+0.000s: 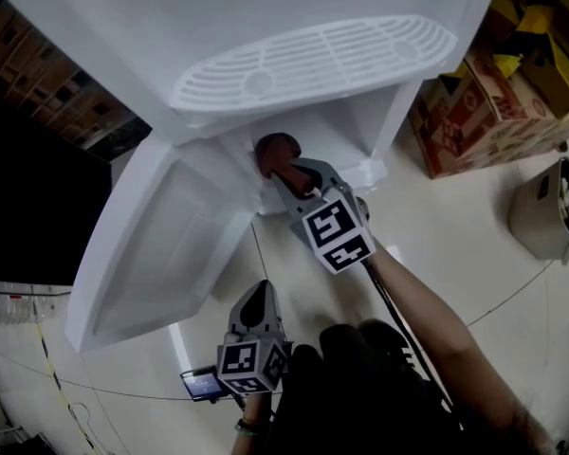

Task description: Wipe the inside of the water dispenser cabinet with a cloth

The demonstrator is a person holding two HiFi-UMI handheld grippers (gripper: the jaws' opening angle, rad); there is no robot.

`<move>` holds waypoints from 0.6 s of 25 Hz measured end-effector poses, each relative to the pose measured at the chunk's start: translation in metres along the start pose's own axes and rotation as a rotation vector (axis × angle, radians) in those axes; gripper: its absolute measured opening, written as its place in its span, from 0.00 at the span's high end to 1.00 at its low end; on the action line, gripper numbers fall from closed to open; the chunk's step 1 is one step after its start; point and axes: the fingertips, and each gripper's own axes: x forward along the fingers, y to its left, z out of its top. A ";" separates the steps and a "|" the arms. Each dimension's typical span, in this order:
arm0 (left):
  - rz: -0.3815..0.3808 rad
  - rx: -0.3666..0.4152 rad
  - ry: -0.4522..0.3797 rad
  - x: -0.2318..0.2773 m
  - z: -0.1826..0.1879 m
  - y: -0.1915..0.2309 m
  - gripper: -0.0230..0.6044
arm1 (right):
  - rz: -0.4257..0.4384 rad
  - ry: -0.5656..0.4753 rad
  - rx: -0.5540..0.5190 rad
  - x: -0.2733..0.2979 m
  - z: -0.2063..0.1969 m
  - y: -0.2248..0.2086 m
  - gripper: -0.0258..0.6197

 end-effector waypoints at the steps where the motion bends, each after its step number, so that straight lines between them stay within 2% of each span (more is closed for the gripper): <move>1: 0.004 -0.002 0.002 0.000 -0.001 0.002 0.99 | -0.021 -0.062 0.005 -0.003 0.022 -0.009 0.84; 4: 0.014 -0.010 0.012 -0.001 -0.005 0.007 0.99 | -0.079 -0.240 0.051 -0.019 0.083 -0.036 0.84; 7: 0.015 -0.012 0.012 0.000 -0.005 0.010 0.99 | -0.128 -0.346 0.060 -0.030 0.117 -0.058 0.84; 11: 0.024 -0.016 0.011 0.000 -0.004 0.017 0.99 | -0.130 -0.364 0.068 -0.022 0.127 -0.068 0.84; 15: 0.038 -0.010 0.005 0.001 0.001 0.024 0.99 | -0.111 -0.298 0.087 0.007 0.107 -0.072 0.84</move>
